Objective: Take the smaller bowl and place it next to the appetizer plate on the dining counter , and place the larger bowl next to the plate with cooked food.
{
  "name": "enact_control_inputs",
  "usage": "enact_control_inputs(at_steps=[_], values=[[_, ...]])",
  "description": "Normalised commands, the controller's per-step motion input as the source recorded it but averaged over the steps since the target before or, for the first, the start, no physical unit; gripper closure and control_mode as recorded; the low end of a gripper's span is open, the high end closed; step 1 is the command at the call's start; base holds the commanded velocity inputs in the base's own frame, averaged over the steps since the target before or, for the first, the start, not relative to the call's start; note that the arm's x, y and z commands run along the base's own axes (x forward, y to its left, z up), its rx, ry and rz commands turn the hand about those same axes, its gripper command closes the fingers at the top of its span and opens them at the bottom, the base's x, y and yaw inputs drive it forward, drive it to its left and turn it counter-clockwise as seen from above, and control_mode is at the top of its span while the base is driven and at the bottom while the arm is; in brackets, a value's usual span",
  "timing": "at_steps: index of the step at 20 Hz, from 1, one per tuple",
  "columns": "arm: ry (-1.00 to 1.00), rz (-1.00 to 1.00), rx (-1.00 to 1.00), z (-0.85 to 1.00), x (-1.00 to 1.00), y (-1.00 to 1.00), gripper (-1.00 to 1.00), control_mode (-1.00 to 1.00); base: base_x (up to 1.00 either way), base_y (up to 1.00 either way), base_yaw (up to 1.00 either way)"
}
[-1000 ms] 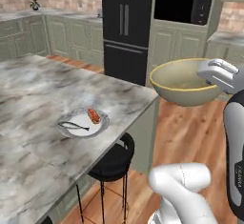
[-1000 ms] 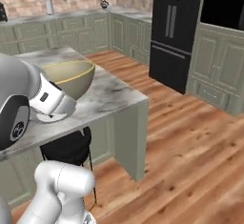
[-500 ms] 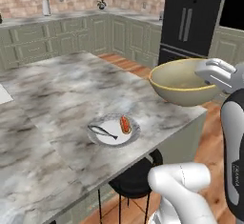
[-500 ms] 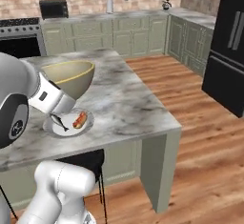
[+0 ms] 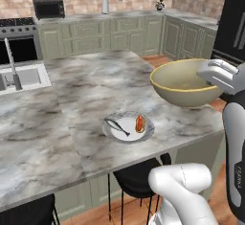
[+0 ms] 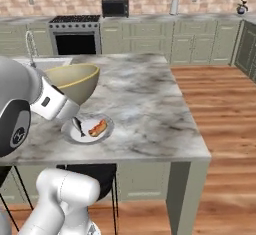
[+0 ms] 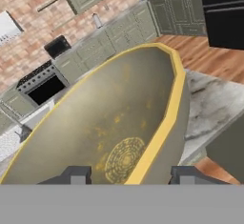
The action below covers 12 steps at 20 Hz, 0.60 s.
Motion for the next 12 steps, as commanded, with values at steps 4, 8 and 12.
enact_control_inputs(at_steps=[4,8,12], values=[[0.00,0.00,0.00,0.00,0.00,0.00,1.00,1.00,0.99,0.14,0.47],[0.00,0.00,0.00,0.00,0.00,0.00,1.00,1.00,0.92,0.26,0.37],[0.05,0.06,-0.01,-0.23,0.24,0.03,1.00,-1.00,0.35,0.12,0.14]])
